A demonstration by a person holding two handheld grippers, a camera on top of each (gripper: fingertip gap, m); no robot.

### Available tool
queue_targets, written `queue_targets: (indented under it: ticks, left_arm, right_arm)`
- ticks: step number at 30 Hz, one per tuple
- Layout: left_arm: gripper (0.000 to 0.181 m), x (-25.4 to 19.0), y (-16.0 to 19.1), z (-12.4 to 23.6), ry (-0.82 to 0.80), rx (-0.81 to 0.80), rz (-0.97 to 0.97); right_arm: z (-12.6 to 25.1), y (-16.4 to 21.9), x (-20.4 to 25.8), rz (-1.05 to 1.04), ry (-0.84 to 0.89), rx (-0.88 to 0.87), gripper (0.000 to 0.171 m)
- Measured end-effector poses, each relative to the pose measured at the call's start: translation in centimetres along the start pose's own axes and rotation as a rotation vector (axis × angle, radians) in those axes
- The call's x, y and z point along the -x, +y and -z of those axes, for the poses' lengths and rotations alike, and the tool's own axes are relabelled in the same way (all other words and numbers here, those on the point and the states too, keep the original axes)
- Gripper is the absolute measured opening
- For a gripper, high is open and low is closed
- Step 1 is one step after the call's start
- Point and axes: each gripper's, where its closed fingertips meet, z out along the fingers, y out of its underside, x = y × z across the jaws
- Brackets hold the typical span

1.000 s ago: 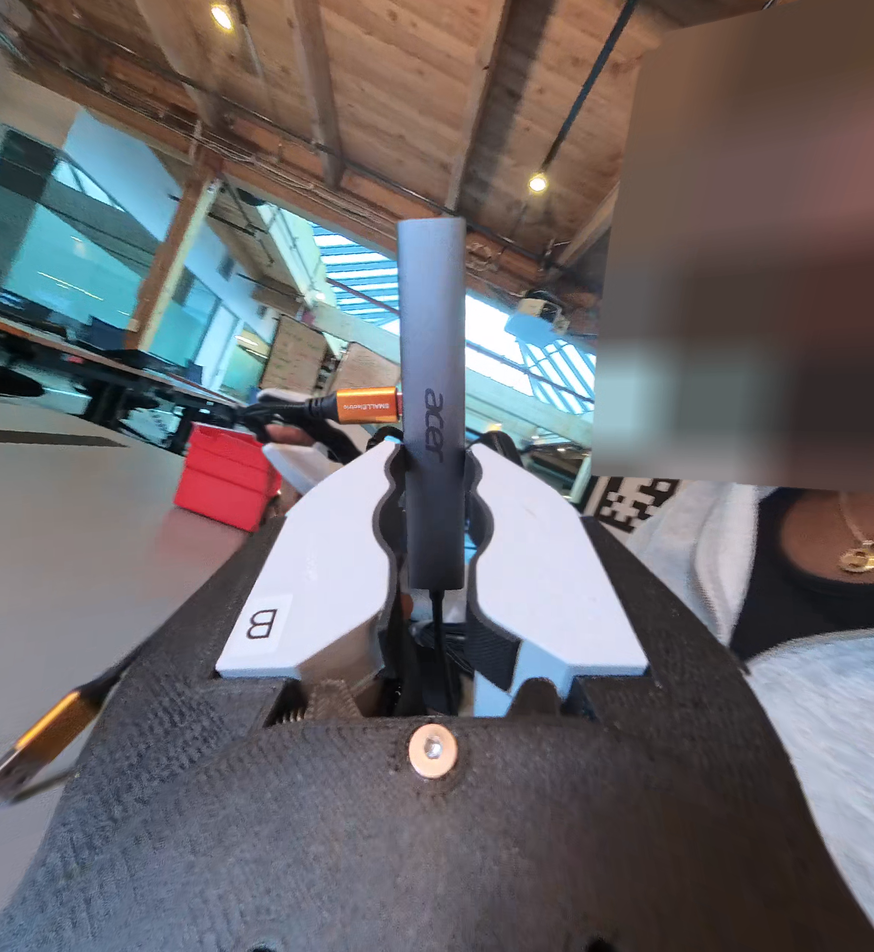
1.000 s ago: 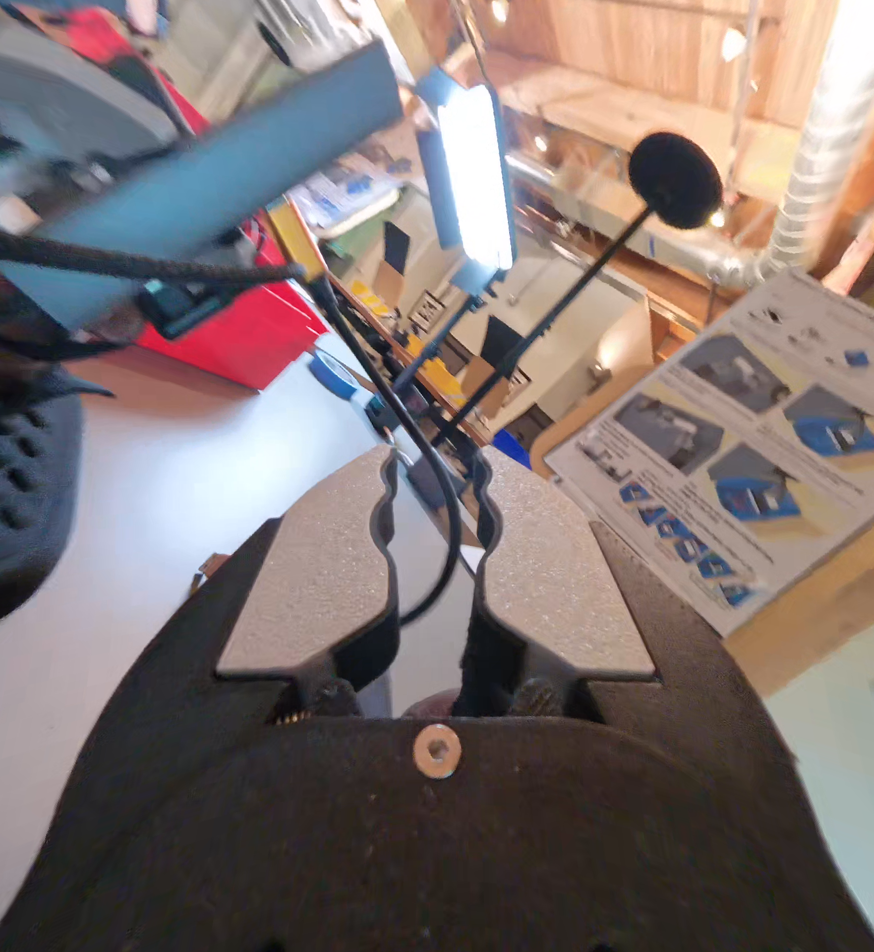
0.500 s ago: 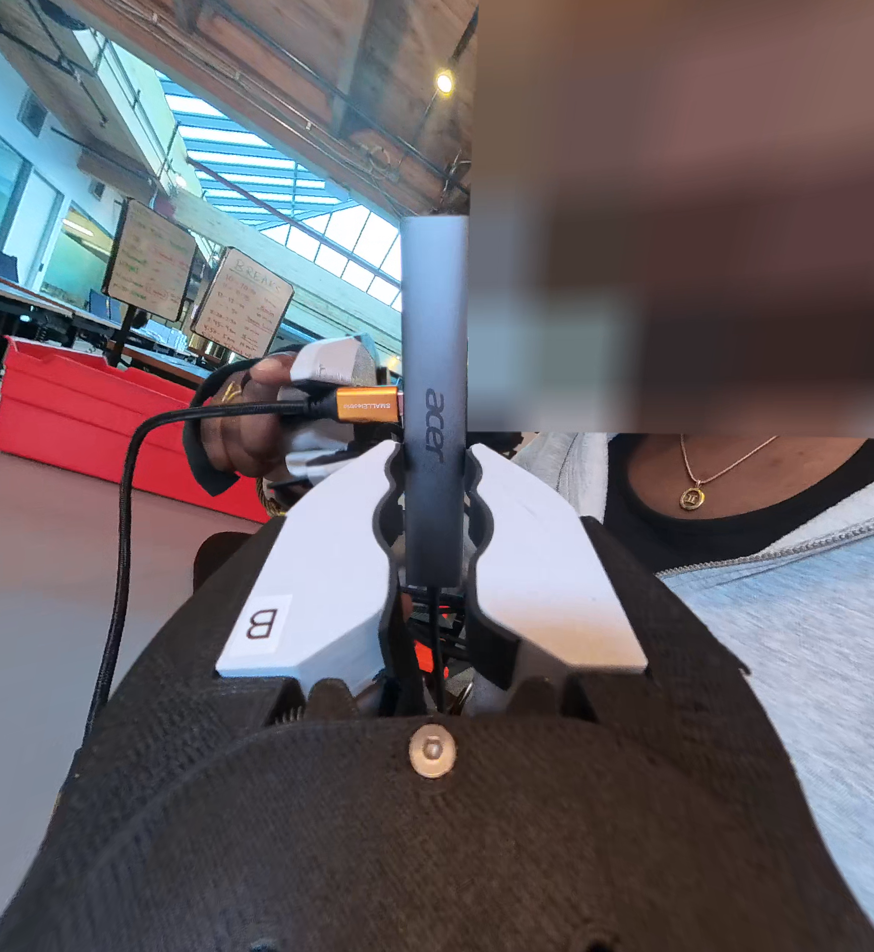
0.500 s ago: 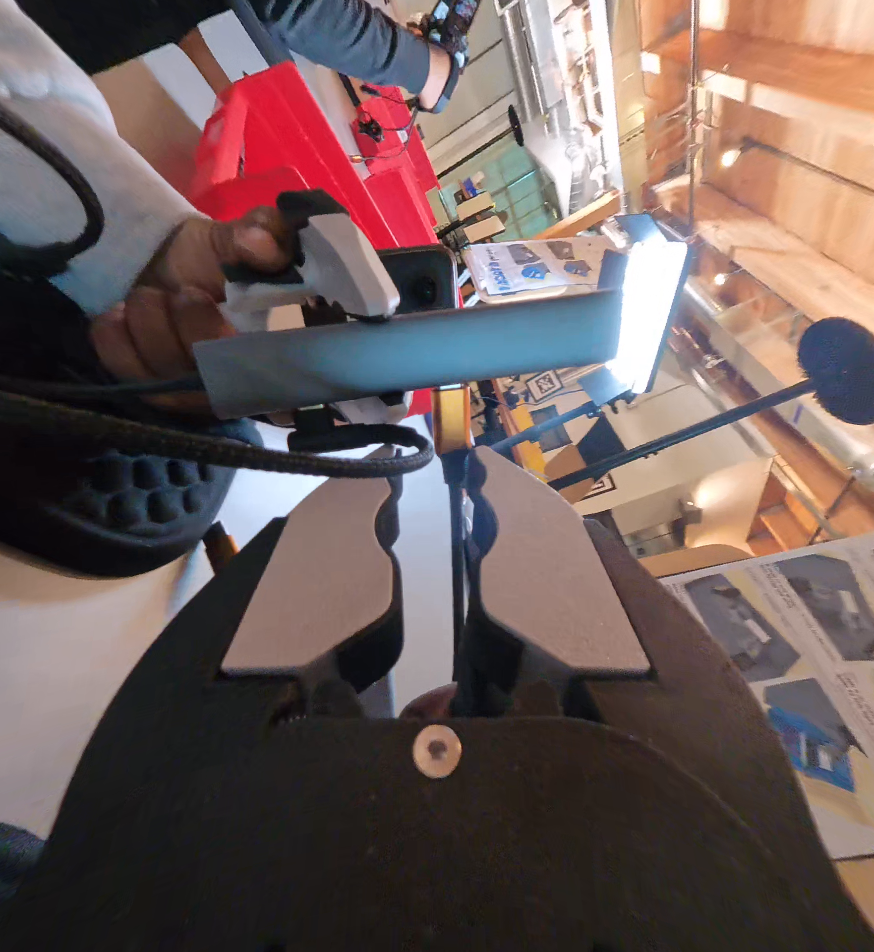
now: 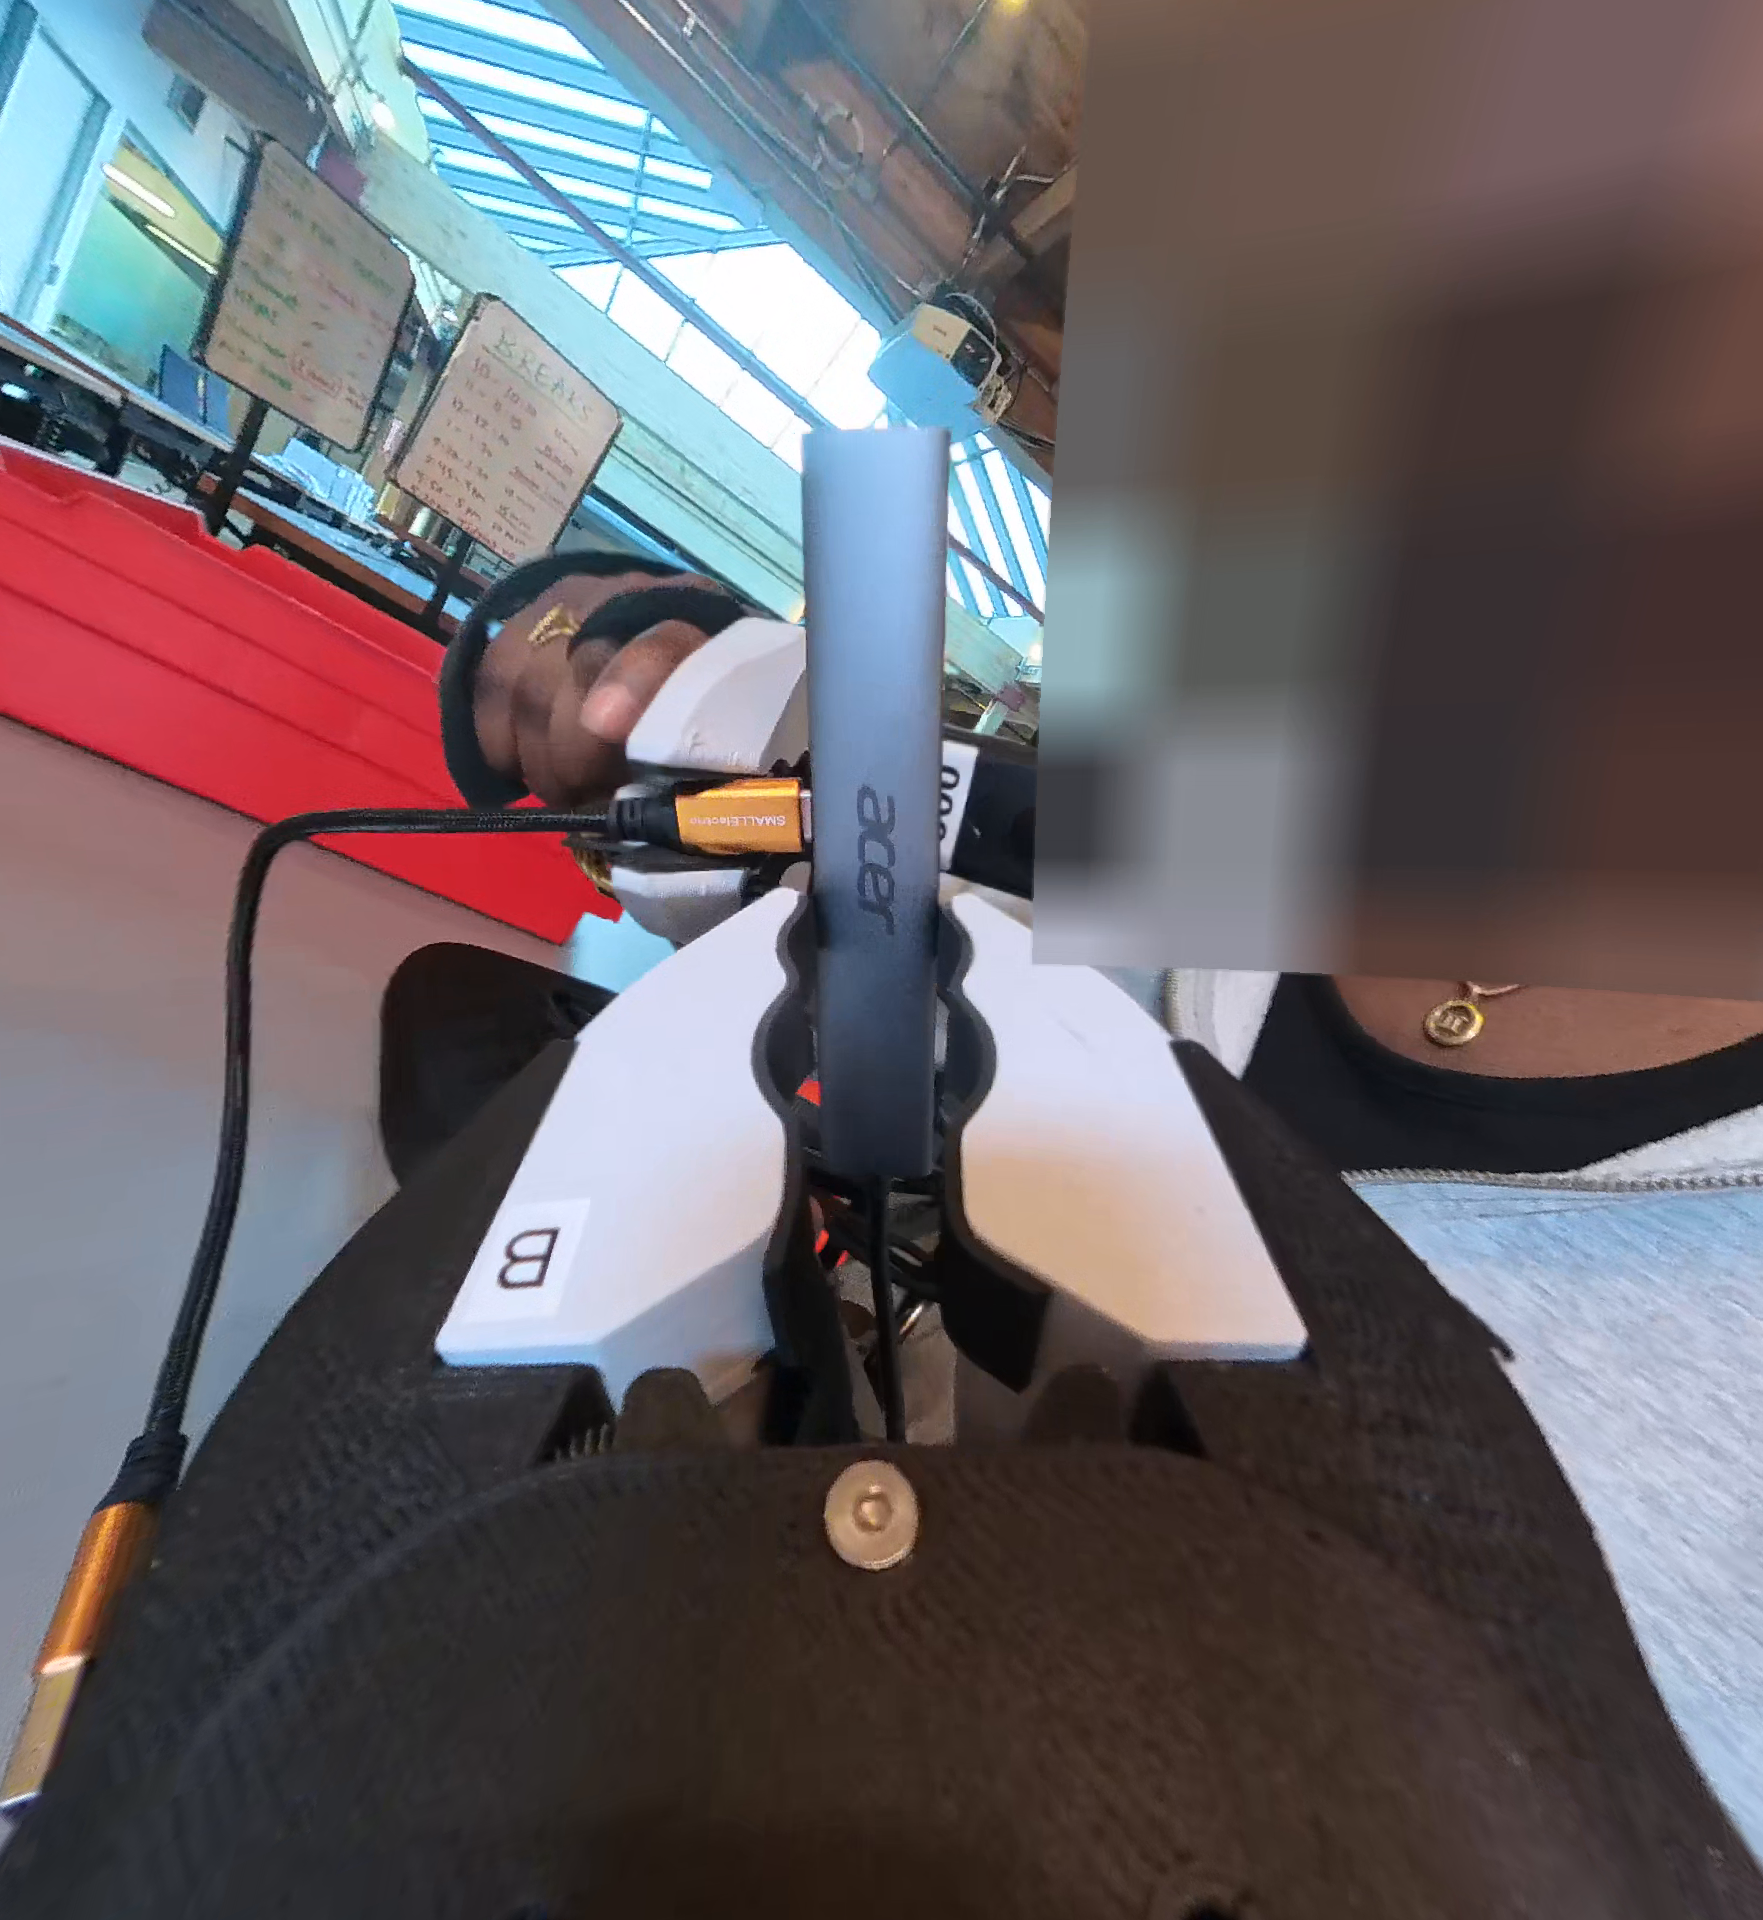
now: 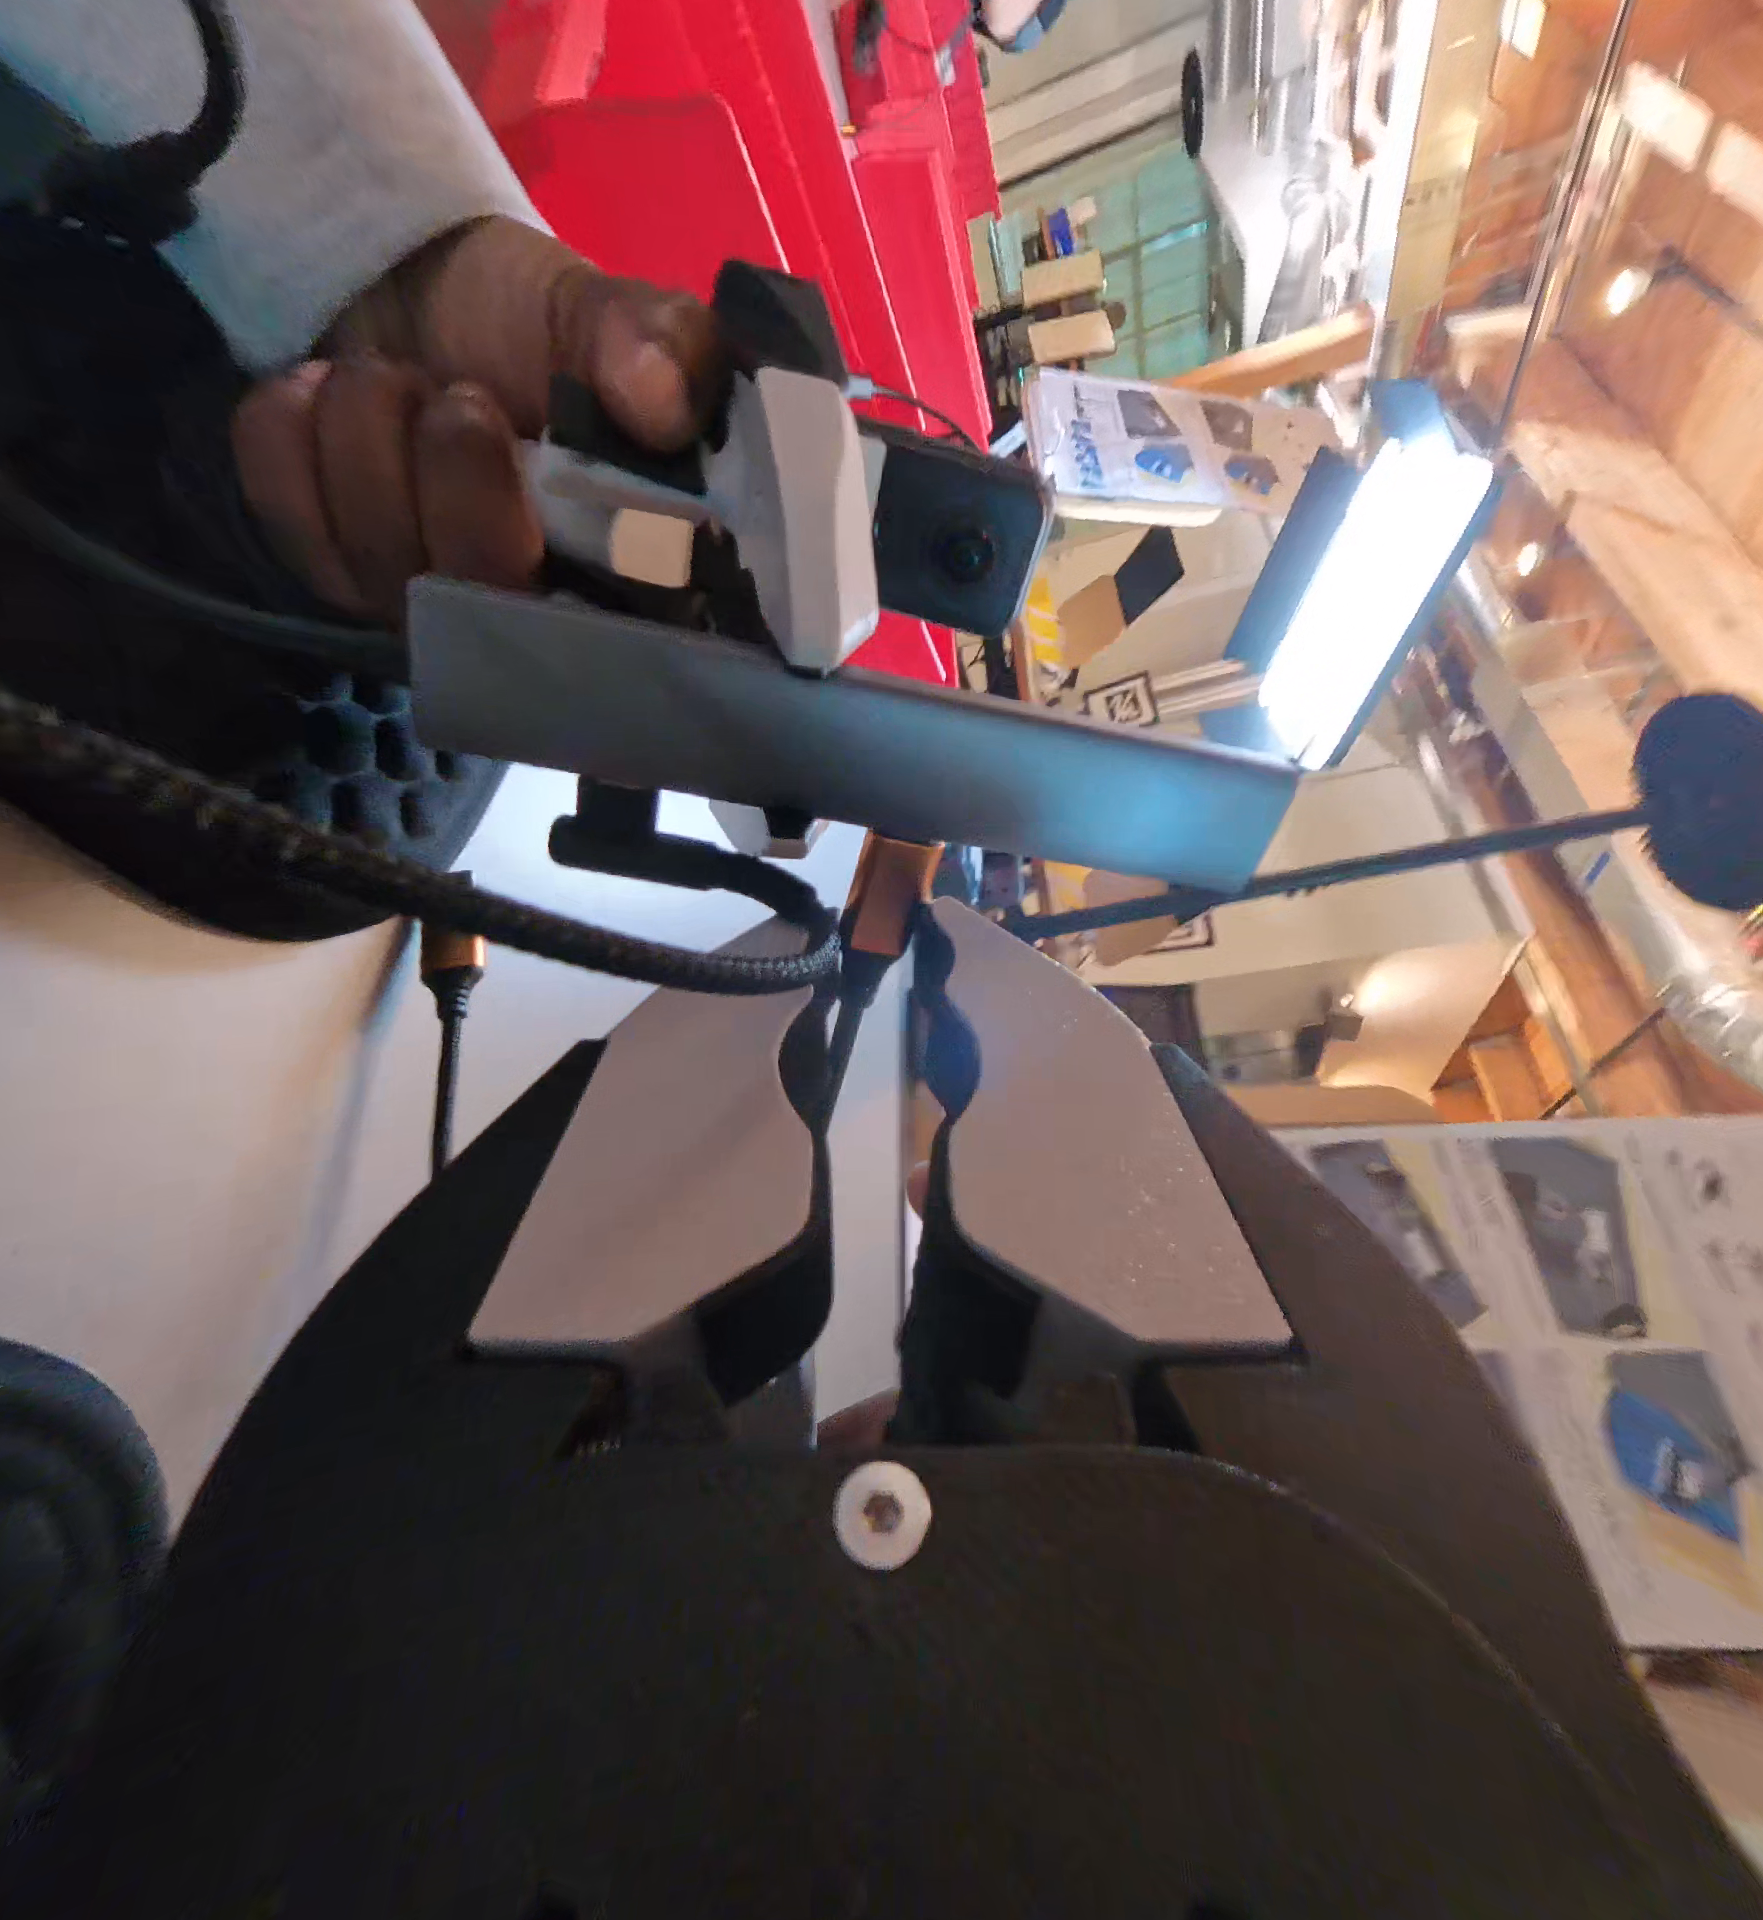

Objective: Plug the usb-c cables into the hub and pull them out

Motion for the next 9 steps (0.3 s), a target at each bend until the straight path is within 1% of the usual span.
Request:
queue_targets:
  ticks: [2, 4, 6, 8, 9]
  left_arm:
    - [0.022, 0.5, -0.1, 0.1, -0.054, -0.008, -0.034]
    - [0.022, 1.4, 0.3, 0.1, -0.159, 0.021, -0.092]
    - [0.022, 2.0, 0.6, 0.0, -0.205, 0.046, -0.112]
    - [0.022, 2.3, 0.7, 0.1, -0.237, 0.052, -0.119]
    - [0.02, -0.2, 0.5, -0.4, -0.068, 0.026, -0.161]
  right_arm:
    - [-0.3, 0.5, 0.0, -0.096, 0.042, 0.0, 0.012]
    - [-0.4, 1.4, 0.6, -0.165, 0.097, -0.012, 0.012]
    - [-0.5, 1.9, 1.1, -0.255, 0.151, -0.032, 0.012]
    - [-0.7, 2.3, 1.5, -0.298, 0.19, -0.012, 0.012]
    - [-1.8, 5.4, 4.0, -0.297, 0.078, 0.143, 0.012]
